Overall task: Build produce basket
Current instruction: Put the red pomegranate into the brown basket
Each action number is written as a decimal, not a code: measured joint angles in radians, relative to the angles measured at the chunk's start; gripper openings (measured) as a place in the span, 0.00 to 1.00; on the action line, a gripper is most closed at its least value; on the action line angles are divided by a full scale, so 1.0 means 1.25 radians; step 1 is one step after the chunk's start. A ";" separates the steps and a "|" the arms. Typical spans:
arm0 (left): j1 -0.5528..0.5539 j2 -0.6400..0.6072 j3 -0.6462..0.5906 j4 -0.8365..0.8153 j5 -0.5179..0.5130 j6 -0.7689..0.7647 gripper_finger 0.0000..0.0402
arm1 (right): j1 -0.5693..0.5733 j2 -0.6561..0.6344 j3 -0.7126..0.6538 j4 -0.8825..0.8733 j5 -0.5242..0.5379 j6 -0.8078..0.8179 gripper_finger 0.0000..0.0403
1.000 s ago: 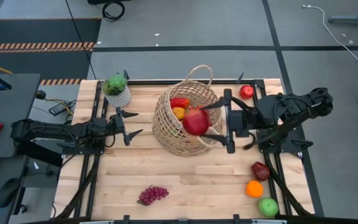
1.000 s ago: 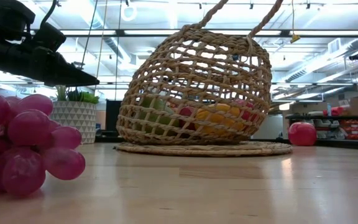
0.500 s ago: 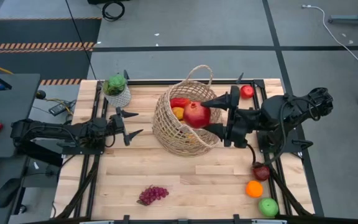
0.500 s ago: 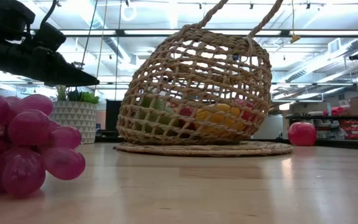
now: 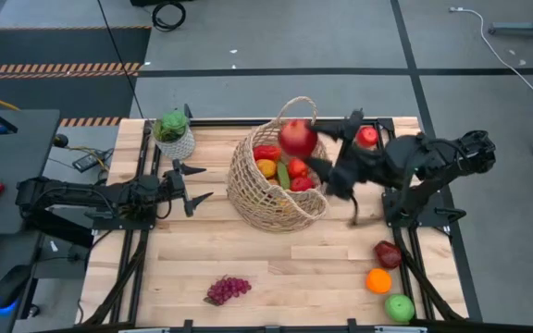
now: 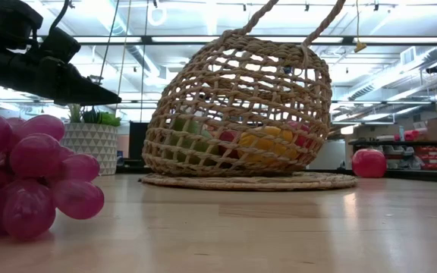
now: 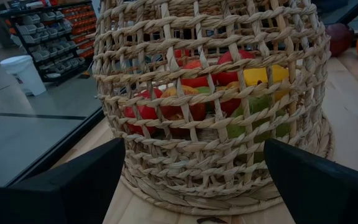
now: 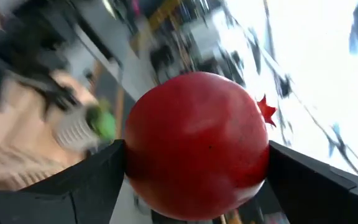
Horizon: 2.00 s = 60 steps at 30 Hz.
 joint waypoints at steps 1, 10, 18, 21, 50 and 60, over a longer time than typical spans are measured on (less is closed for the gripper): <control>0.000 0.000 0.000 0.000 0.000 0.000 0.97 | -0.010 0.000 0.000 -0.004 0.025 0.017 0.90; 0.000 0.000 0.000 0.000 0.000 0.000 0.97 | -0.097 -0.001 -0.031 -0.004 0.265 0.358 0.90; 0.000 0.000 0.000 0.000 0.000 0.000 0.97 | -0.133 0.000 -0.046 -0.119 0.245 0.765 0.90; 0.000 0.000 0.000 0.000 0.000 0.000 0.97 | -0.155 0.000 -0.046 -0.201 0.167 0.929 0.91; 0.000 0.000 0.000 0.000 0.000 0.000 0.97 | -0.384 0.217 -0.046 -0.450 -0.489 1.277 0.91; 0.000 0.000 0.000 0.000 0.000 0.000 0.97 | -0.424 0.300 -0.046 -0.457 -0.635 1.128 0.91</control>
